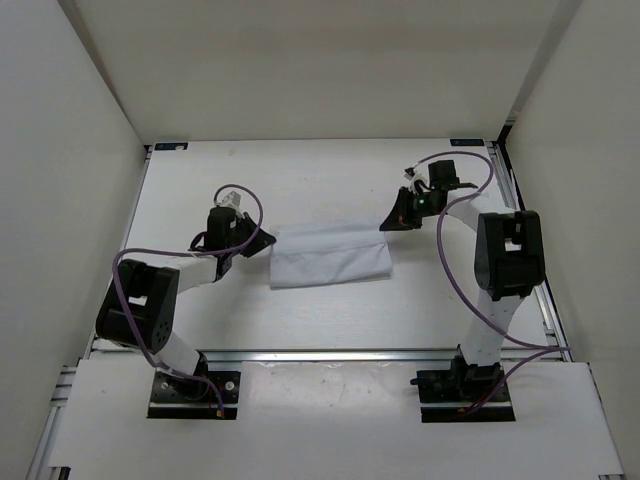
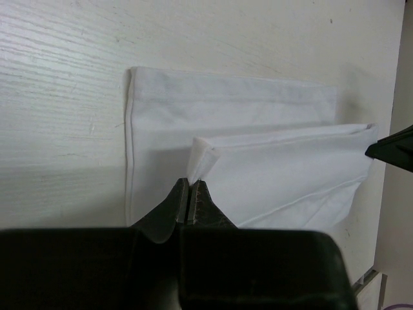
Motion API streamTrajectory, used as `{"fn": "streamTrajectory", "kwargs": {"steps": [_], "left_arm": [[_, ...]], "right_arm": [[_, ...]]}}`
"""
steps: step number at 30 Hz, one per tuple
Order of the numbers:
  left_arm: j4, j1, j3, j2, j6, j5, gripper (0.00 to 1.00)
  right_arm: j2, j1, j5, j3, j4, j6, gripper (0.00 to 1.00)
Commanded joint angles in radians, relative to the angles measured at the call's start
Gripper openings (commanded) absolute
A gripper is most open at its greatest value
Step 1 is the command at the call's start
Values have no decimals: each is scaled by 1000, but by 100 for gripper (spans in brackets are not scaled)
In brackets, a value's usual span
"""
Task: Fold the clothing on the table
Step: Fold the skirt
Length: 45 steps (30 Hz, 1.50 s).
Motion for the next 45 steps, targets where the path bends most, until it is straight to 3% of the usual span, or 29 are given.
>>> {"fn": "streamTrajectory", "kwargs": {"steps": [1, 8, 9, 11, 12, 16, 20, 21, 24, 28, 34, 45], "left_arm": [[14, 7, 48, 12, 14, -40, 2], [-5, 4, 126, 81, 22, -60, 1], [-6, 0, 127, 93, 24, -66, 4], [4, 0, 140, 104, 16, -85, 25], [23, 5, 137, 113, 14, -91, 27], [65, 10, 179, 130, 7, -134, 46], [86, 62, 226, 91, -4, -148, 49], [80, 62, 226, 65, -10, -140, 49], [71, 71, 178, -23, -30, -114, 46], [86, 19, 40, -136, -56, -96, 37], [122, -33, -118, -215, -131, -57, 0], [117, -96, -113, -121, -102, -76, 0]], "right_arm": [[27, -22, 2, 60, -7, -29, 0], [96, -31, -1, 139, -19, -19, 0], [110, -30, -1, 150, -21, -22, 1], [128, -30, -1, 178, -10, -10, 12], [140, -28, 3, 190, -7, -17, 19], [160, -51, 34, 276, 9, -8, 30], [148, -77, 48, 363, -34, -19, 35], [143, -87, 46, 366, -50, -19, 38], [75, -111, 51, 276, -60, -34, 60], [-5, -117, 37, 103, -68, -42, 60], [-56, -98, 11, -63, -21, -40, 60], [25, -11, -1, -39, 1, -26, 56]]}}
